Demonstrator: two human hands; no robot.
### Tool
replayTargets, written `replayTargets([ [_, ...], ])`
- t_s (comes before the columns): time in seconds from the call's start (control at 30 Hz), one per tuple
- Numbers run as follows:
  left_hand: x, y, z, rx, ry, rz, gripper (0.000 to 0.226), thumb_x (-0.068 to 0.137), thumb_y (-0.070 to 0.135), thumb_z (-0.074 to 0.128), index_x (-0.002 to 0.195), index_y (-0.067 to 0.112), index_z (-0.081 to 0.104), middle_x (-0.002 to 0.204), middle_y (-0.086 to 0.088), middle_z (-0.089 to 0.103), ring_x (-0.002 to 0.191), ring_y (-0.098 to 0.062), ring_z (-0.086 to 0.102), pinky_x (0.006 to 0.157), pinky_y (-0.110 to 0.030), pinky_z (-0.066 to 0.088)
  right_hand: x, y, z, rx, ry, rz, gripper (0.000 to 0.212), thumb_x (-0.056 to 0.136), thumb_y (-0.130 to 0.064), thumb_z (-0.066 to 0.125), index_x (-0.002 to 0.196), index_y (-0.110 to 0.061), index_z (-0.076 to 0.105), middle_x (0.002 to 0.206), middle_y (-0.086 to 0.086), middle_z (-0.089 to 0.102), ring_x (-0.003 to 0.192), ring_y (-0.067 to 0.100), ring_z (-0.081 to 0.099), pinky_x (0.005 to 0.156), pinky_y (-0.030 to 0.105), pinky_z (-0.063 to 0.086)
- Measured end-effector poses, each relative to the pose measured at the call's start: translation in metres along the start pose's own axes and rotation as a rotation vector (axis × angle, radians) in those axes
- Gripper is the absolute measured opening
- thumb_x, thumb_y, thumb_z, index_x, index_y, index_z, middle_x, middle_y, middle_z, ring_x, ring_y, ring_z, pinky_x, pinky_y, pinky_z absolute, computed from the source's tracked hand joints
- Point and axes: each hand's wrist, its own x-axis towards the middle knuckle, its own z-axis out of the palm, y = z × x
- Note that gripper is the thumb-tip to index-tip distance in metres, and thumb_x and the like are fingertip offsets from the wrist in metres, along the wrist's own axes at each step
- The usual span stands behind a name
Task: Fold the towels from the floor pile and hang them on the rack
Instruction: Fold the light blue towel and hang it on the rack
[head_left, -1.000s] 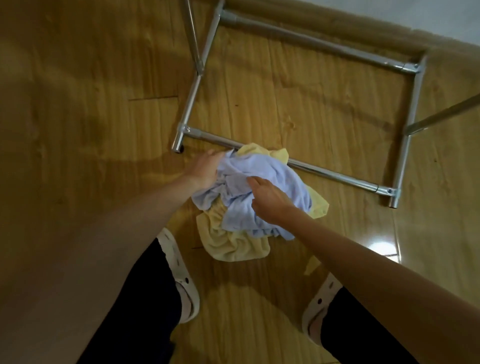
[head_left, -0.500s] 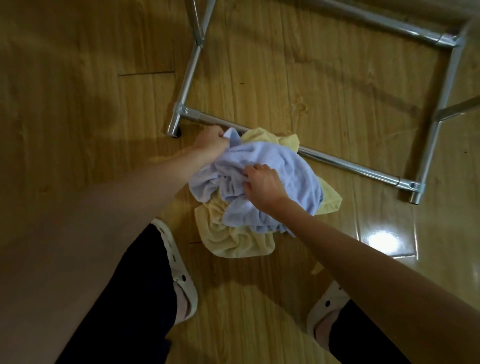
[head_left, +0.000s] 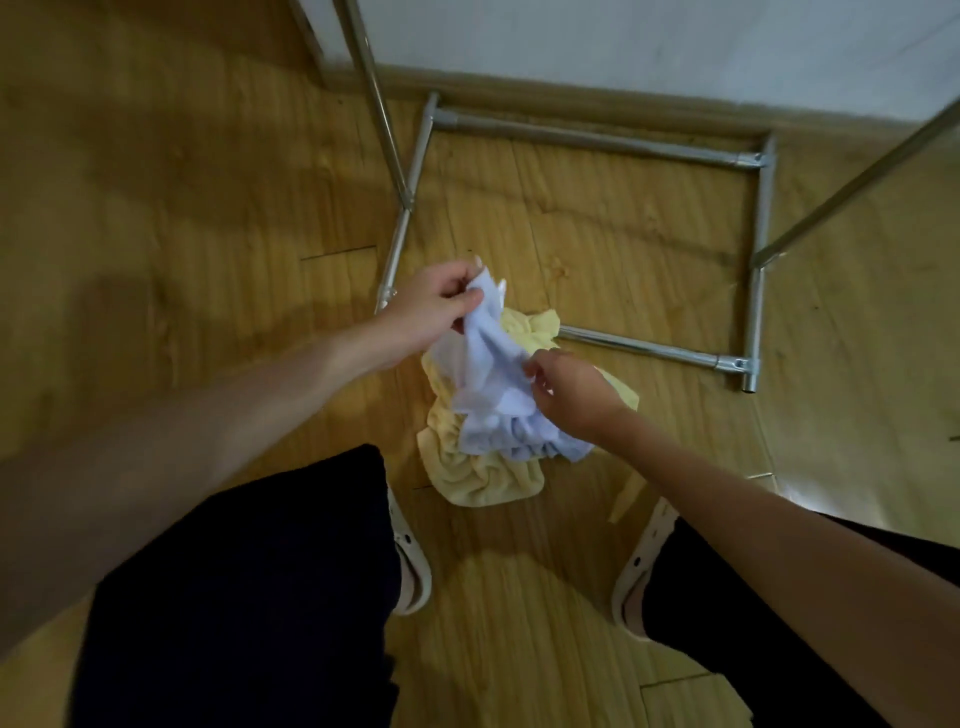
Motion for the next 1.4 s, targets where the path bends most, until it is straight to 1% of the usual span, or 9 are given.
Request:
replayTargets([
  [0.17, -0.067, 0.076, 0.007, -0.061, -0.035, 0.103, 0.023, 0.093, 0.006, 0.050, 0.075, 0.019, 0.051, 0.066, 0.005, 0.048, 0.059, 0.000, 0.042, 0.055, -0.016, 0.032, -0.055, -0.025, -0.062, 0.216, 0.198, 0.024, 0.021, 0.087, -0.009, 0.056, 0.108, -0.003, 0.056, 0.094, 0.011, 0.065, 0.088, 0.028, 0.061, 0.074, 0.037, 0.048],
  [0.37, -0.146, 0.168, 0.008, -0.295, -0.170, 0.204, 0.022, 0.095, 0.002, 0.042, 0.080, 0.014, 0.052, 0.063, 0.010, 0.056, 0.058, -0.002, 0.052, 0.053, -0.013, 0.040, -0.134, -0.069, -0.151, 0.730, 0.258, -0.038, 0.085, 0.071, -0.014, 0.081, 0.139, -0.022, 0.031, 0.116, 0.002, 0.056, 0.099, 0.012, 0.059, 0.082, 0.029, 0.053],
  [0.5, -0.189, 0.212, 0.006, -0.278, -0.218, 0.271, 0.018, 0.091, 0.009, 0.049, 0.079, 0.020, 0.057, 0.069, 0.011, 0.057, 0.066, -0.002, 0.052, 0.059, -0.013, 0.042, -0.179, -0.098, -0.202, 0.887, 0.209, -0.152, 0.060, 0.070, -0.015, 0.075, 0.125, -0.010, 0.053, 0.104, 0.010, 0.066, 0.089, 0.021, 0.063, 0.076, 0.031, 0.052],
  [0.7, -0.235, 0.256, 0.001, -0.246, -0.209, 0.345, 0.019, 0.091, 0.010, 0.050, 0.079, 0.021, 0.061, 0.076, 0.003, 0.059, 0.071, -0.008, 0.057, 0.063, -0.017, 0.045, -0.238, -0.138, -0.251, 0.732, 0.252, -0.267, 0.009, 0.088, -0.008, 0.065, 0.092, -0.001, 0.067, 0.068, -0.001, 0.057, 0.055, 0.001, 0.045, 0.051, 0.015, 0.037],
  [0.83, -0.260, 0.285, -0.008, -0.179, -0.072, 0.407, 0.020, 0.097, 0.007, 0.045, 0.086, 0.017, 0.059, 0.075, 0.005, 0.061, 0.071, -0.007, 0.058, 0.063, -0.017, 0.046, -0.276, -0.166, -0.284, 0.741, 0.282, -0.334, 0.019, 0.090, -0.012, 0.061, 0.088, 0.006, 0.062, 0.064, 0.009, 0.049, 0.053, 0.012, 0.040, 0.048, 0.018, 0.034],
  [1.0, -0.273, 0.310, -0.013, -0.018, 0.046, 0.501, 0.017, 0.095, 0.006, 0.050, 0.094, 0.016, 0.064, 0.087, -0.001, 0.064, 0.081, -0.009, 0.061, 0.072, -0.022, 0.049, -0.307, -0.206, -0.316, 0.829, 0.264, -0.441, 0.013, 0.090, -0.019, 0.062, 0.089, -0.006, 0.063, 0.075, 0.015, 0.055, 0.063, 0.023, 0.046, 0.056, 0.026, 0.039],
  [1.13, -0.281, 0.316, -0.012, 0.006, 0.104, 0.519, 0.017, 0.094, 0.008, 0.055, 0.105, -0.001, 0.064, 0.100, -0.024, 0.064, 0.087, -0.026, 0.062, 0.078, -0.035, 0.054, -0.310, -0.232, -0.323, 0.880, 0.370, -0.451, 0.013, 0.092, -0.015, 0.059, 0.090, -0.002, 0.063, 0.071, 0.010, 0.060, 0.060, 0.018, 0.052, 0.051, 0.022, 0.044],
  [1.3, -0.305, 0.305, -0.012, 0.007, 0.219, 0.555, 0.007, 0.089, 0.002, 0.060, 0.095, 0.005, 0.058, 0.086, -0.009, 0.064, 0.071, -0.016, 0.063, 0.063, -0.028, 0.055, -0.309, -0.252, -0.323, 1.054, 0.473, -0.426, 0.012, 0.093, -0.009, 0.057, 0.083, -0.004, 0.063, 0.056, -0.001, 0.062, 0.046, 0.009, 0.051, 0.049, 0.020, 0.043],
  [1.4, -0.327, 0.289, -0.011, 0.043, 0.120, 0.566, 0.006, 0.091, -0.001, 0.054, 0.093, -0.002, 0.059, 0.081, -0.012, 0.062, 0.071, -0.020, 0.060, 0.065, -0.029, 0.052, -0.311, -0.263, -0.319, 1.138, 0.479, -0.432, 0.010, 0.092, -0.004, 0.055, 0.085, 0.001, 0.061, 0.054, 0.000, 0.061, 0.044, 0.007, 0.054, 0.049, 0.015, 0.046],
])
